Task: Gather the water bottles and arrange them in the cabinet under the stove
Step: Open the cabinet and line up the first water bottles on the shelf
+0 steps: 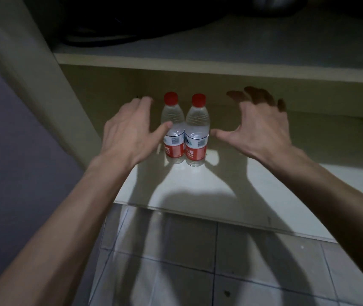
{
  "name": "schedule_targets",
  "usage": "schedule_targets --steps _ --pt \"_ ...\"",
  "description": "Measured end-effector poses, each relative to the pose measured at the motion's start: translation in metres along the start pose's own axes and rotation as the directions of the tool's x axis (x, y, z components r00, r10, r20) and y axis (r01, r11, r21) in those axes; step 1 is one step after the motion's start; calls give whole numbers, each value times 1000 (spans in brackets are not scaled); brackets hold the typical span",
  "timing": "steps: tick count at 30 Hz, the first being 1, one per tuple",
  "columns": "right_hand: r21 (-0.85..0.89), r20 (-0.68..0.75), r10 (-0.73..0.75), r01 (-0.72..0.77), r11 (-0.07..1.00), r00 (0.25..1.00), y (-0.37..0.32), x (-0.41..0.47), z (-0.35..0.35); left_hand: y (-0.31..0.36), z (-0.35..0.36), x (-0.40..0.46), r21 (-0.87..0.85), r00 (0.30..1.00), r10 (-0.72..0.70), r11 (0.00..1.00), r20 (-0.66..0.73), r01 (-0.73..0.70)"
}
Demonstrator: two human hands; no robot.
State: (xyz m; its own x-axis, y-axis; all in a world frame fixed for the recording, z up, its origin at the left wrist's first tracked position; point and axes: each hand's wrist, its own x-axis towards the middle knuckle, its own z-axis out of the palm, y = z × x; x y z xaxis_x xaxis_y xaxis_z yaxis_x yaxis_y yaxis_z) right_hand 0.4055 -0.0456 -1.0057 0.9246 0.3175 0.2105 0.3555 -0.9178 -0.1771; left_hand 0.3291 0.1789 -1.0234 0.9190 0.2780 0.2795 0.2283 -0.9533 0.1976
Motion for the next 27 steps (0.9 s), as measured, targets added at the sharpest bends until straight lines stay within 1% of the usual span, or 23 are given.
schedule_targets --steps 2,6,9,12,15,19,22,25,27 --pt "-30 10 -21 21 999 1000 3 -14 -17 6 -12 -18 8 1000 -10 1000 -23 10" --pt "-76 -19 -95 93 993 995 1 -44 -47 21 -31 -52 16 1000 6 1000 -25 -6" --pt "-81 -3 -135 135 988 991 0 -69 -66 34 -53 -79 22 1000 0 1000 -30 1" --pt "-60 24 -125 126 990 992 4 -100 -88 50 -83 -107 37 1000 20 999 -22 -20" --pt "-38 30 -115 116 993 993 15 -134 -119 68 -118 -132 68 999 9 998 -52 -5" --pt "-49 -6 -70 69 996 998 50 -170 -173 101 -163 -160 95 997 63 994 -45 -59" --pt "-86 -61 -9 4 996 998 86 -198 -217 133 -188 -165 73 992 123 990 -36 -120" --pt "-101 -113 83 -95 990 990 128 -225 -254 184 -200 -159 36 979 202 979 -39 -201" --pt "-129 -175 203 -227 965 963 175 -253 -280 245 -200 -153 -14 944 329 944 -28 -330"
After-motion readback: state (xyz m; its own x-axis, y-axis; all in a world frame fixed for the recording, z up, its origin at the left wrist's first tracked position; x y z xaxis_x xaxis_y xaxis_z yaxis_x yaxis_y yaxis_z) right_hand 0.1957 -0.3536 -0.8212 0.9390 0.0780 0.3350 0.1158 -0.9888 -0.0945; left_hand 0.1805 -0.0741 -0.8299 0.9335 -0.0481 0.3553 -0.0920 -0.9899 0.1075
